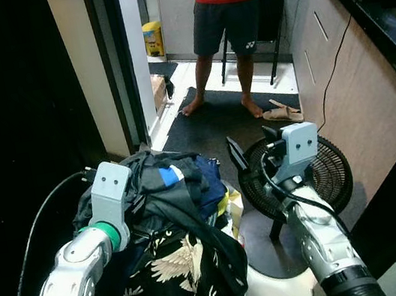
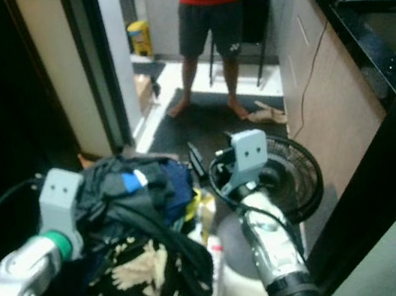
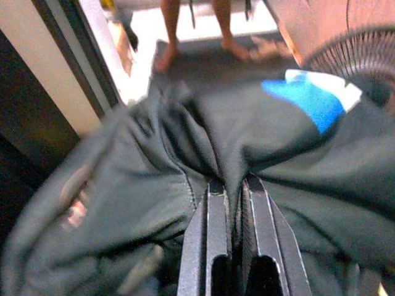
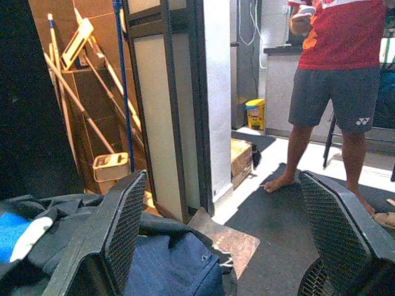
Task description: Clothes washing
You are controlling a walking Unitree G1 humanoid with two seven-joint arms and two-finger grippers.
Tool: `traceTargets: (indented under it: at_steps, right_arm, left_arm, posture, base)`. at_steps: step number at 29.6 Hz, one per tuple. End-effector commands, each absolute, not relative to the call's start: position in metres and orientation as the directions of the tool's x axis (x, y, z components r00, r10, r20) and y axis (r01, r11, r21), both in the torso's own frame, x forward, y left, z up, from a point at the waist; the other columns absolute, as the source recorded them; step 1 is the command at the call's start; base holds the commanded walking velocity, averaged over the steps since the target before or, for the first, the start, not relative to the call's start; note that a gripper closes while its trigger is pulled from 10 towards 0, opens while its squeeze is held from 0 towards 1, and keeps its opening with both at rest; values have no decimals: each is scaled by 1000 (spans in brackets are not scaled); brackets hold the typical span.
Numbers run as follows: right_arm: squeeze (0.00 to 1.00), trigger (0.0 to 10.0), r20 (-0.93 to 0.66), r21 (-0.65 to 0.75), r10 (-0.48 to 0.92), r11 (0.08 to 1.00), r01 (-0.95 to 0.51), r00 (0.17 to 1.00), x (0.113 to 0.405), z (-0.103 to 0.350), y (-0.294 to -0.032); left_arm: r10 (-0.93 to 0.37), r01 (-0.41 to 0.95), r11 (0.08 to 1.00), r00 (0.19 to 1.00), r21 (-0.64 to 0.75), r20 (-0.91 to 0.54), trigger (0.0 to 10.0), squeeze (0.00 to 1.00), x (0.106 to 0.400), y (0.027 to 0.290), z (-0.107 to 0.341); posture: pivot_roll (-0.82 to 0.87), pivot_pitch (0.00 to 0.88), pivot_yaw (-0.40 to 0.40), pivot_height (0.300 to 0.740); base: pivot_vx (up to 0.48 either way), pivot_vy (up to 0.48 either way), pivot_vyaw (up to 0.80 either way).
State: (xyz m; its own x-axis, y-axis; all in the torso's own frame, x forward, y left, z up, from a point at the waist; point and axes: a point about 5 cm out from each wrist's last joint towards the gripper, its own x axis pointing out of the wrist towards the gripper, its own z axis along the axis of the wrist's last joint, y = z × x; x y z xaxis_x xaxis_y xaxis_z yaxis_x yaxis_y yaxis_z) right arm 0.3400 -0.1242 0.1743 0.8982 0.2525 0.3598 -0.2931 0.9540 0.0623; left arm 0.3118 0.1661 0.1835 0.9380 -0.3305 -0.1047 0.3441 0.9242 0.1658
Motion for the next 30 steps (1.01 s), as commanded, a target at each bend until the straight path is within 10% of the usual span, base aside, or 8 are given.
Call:
traceTargets:
  at_steps: [1,6,7,18,30]
  right_arm:
    - [0,10000,375,74,244,954,-291,895,340,181,-124]
    - [0,10000,409,77,239,953,-294,881,342,192,-123]
    - [0,10000,438,82,234,951,-298,868,342,202,-122]
    - [0,10000,551,88,214,946,-311,807,342,241,-122]
    - [0,10000,553,105,172,957,-272,816,340,244,-135]
  left_arm:
    - [-325,294,930,939,220,118,0,0,314,159,228]
    - [-314,254,940,906,228,284,0,0,314,150,263]
    - [-298,222,946,881,235,367,10000,0,315,147,282]
    - [-289,305,946,640,110,712,10000,0,295,124,382]
    - [-296,337,941,779,30,553,10000,0,296,130,329]
  posture:
    - [27,39,0,740]
    - [27,39,0,740]
    - [29,35,-3,740]
    - [21,16,4,740]
    - [31,6,-5,740]
  base:
    - [0,0,0]
    - [0,0,0]
    - [0,0,0]
    - [0,0,0]
    - [0,0,-162]
